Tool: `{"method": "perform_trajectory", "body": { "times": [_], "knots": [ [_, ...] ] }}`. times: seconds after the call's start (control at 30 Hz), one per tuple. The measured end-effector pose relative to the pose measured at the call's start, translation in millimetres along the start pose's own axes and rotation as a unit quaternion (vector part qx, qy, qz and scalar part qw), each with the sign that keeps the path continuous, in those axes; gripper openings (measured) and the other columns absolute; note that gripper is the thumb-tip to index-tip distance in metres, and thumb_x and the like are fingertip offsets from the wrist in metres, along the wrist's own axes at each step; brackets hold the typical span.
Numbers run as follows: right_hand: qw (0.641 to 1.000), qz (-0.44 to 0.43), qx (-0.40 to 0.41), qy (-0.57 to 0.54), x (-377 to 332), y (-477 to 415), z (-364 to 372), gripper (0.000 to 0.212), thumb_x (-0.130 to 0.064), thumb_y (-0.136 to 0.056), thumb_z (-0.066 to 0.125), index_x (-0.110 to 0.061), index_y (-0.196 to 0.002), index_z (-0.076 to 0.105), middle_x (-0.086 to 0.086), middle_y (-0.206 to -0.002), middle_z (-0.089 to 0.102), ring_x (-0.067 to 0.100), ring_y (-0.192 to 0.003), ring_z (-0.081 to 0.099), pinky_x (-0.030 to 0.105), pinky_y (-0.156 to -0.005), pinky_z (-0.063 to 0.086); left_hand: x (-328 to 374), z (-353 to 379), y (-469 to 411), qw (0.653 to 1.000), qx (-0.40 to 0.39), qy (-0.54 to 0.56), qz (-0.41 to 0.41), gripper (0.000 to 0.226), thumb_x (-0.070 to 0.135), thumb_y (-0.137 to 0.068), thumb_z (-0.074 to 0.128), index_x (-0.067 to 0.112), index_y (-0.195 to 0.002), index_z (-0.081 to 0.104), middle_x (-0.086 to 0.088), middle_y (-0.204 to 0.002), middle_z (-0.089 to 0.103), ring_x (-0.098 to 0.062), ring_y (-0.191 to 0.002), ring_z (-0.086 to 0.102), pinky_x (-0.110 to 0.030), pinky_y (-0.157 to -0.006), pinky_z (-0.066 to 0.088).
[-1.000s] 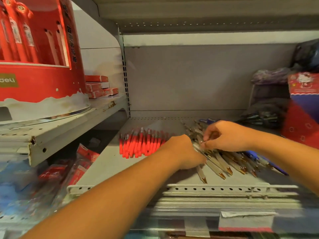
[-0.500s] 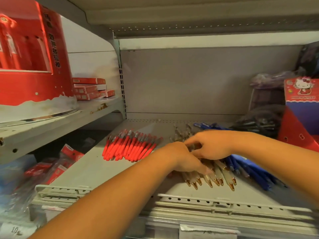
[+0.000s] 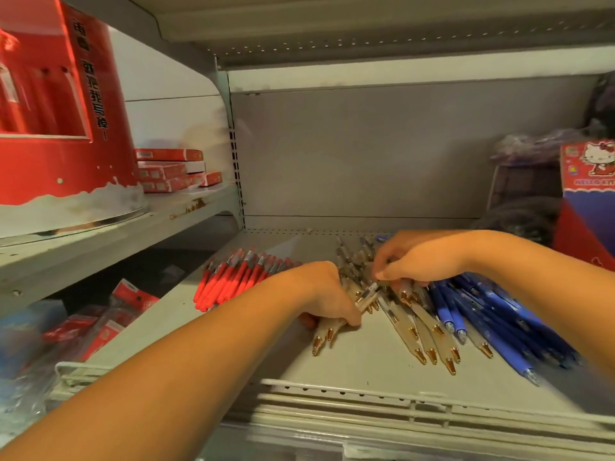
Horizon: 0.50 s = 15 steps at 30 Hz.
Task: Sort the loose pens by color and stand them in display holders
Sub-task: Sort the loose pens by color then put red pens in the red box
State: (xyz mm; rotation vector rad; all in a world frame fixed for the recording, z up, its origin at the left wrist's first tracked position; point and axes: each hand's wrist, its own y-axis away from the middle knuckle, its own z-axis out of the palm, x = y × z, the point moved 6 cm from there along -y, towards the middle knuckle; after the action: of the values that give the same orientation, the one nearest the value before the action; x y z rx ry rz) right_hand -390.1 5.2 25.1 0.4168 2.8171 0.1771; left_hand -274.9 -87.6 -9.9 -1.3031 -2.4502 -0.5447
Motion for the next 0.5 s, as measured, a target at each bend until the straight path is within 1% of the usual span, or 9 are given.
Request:
{"method": "perform_trajectory", "body": {
  "times": [0.07, 0.1, 0.13, 0.2, 0.23, 0.3, 0.37, 0.4, 0.5],
  "knots": [
    [1.000, 0.014, -0.004, -0.022, 4.2, 1.6, -5.4, 0.021, -0.038, -0.099, 0.052, -0.025, -0.098, 0.069, -0.004, -0.080, 0.072, 0.003, -0.054, 0.054, 0.019, -0.056, 0.043, -5.7, -3.7, -1.5, 1.000, -0.017, 0.009, 0.015, 0.057, 0.049, -0.068, 0.085, 0.009, -0.105, 0.068, -0.003, -0.090, 0.071, -0.012, -0.063, 0.060, -0.021, -0.047, 0.050],
    [0.999, 0.024, -0.012, -0.024, 5.6, 1.5, -7.6, 0.024, -0.038, -0.098, 0.053, -0.023, -0.094, 0.070, -0.005, -0.076, 0.070, 0.008, -0.054, 0.051, 0.023, -0.057, 0.042, -8.6, -4.0, -1.6, 0.998, -0.043, 0.037, 0.012, 0.064, 0.050, -0.068, 0.086, 0.007, -0.112, 0.066, -0.005, -0.091, 0.072, -0.012, -0.063, 0.062, -0.020, -0.049, 0.053],
    [0.999, 0.035, -0.023, -0.020, 5.7, 1.2, -9.3, 0.026, -0.038, -0.098, 0.054, -0.020, -0.086, 0.070, -0.005, -0.070, 0.066, 0.011, -0.054, 0.047, 0.027, -0.057, 0.038, -11.0, -3.8, -2.8, 0.995, -0.072, 0.071, 0.006, 0.064, 0.048, -0.070, 0.085, 0.006, -0.112, 0.064, -0.006, -0.086, 0.072, -0.014, -0.063, 0.064, -0.022, -0.054, 0.057],
    [0.997, 0.065, -0.043, 0.007, 3.4, -0.7, -13.1, 0.032, -0.039, -0.096, 0.057, -0.021, -0.071, 0.065, -0.008, -0.058, 0.054, 0.012, -0.051, 0.038, 0.026, -0.055, 0.033, -13.2, -6.6, -6.4, 0.987, -0.098, 0.125, -0.008, 0.053, 0.048, -0.076, 0.081, 0.004, -0.100, 0.064, -0.010, -0.081, 0.069, -0.019, -0.063, 0.065, -0.030, -0.064, 0.061],
    [0.995, 0.083, -0.043, 0.029, 0.5, -2.6, -15.8, 0.034, -0.039, -0.096, 0.058, -0.023, -0.067, 0.063, -0.011, -0.053, 0.049, 0.011, -0.050, 0.037, 0.025, -0.055, 0.033, -14.3, -9.0, -9.9, 0.985, -0.092, 0.141, -0.017, 0.049, 0.048, -0.079, 0.077, 0.004, -0.095, 0.062, -0.012, -0.084, 0.066, -0.022, -0.064, 0.066, -0.032, -0.064, 0.061],
    [0.992, 0.098, -0.011, 0.077, -10.9, -10.6, -21.1, 0.036, -0.041, -0.095, 0.059, -0.024, -0.063, 0.061, -0.014, -0.051, 0.049, 0.008, -0.051, 0.041, 0.022, -0.059, 0.036, -16.2, -11.1, -17.3, 0.987, -0.073, 0.141, -0.032, 0.042, 0.043, -0.085, 0.074, 0.005, -0.092, 0.057, -0.014, -0.090, 0.062, -0.024, -0.064, 0.066, -0.033, -0.061, 0.062],
    [0.992, 0.081, 0.041, 0.086, -26.2, -23.0, -20.3, 0.032, -0.040, -0.095, 0.058, -0.022, -0.069, 0.061, -0.011, -0.063, 0.053, 0.008, -0.060, 0.048, 0.023, -0.061, 0.036, -15.8, -7.5, -23.9, 0.991, -0.064, 0.113, -0.028, 0.031, 0.032, -0.088, 0.073, 0.005, -0.087, 0.058, -0.010, -0.080, 0.060, -0.021, -0.057, 0.063, -0.033, -0.061, 0.062],
    [0.993, 0.071, 0.061, 0.077, -32.2, -29.5, -16.3, 0.031, -0.039, -0.095, 0.058, -0.018, -0.073, 0.061, -0.006, -0.069, 0.054, 0.011, -0.063, 0.049, 0.024, -0.061, 0.037, -15.9, -5.1, -26.6, 0.993, -0.059, 0.102, -0.025, 0.026, 0.028, -0.088, 0.072, 0.006, -0.083, 0.058, -0.008, -0.074, 0.059, -0.019, -0.053, 0.060, -0.032, -0.062, 0.062],
    [0.994, 0.065, 0.066, 0.056, -39.3, -44.4, 3.7, 0.023, -0.035, -0.089, 0.065, -0.012, -0.090, 0.067, 0.001, -0.079, 0.063, 0.018, -0.070, 0.057, 0.030, -0.060, 0.046, -16.6, -1.7, -32.3, 0.994, -0.052, 0.092, -0.021, 0.022, 0.021, -0.086, 0.070, 0.007, -0.076, 0.057, -0.005, -0.064, 0.059, -0.017, -0.048, 0.058, -0.031, -0.060, 0.060]
  ]
}}
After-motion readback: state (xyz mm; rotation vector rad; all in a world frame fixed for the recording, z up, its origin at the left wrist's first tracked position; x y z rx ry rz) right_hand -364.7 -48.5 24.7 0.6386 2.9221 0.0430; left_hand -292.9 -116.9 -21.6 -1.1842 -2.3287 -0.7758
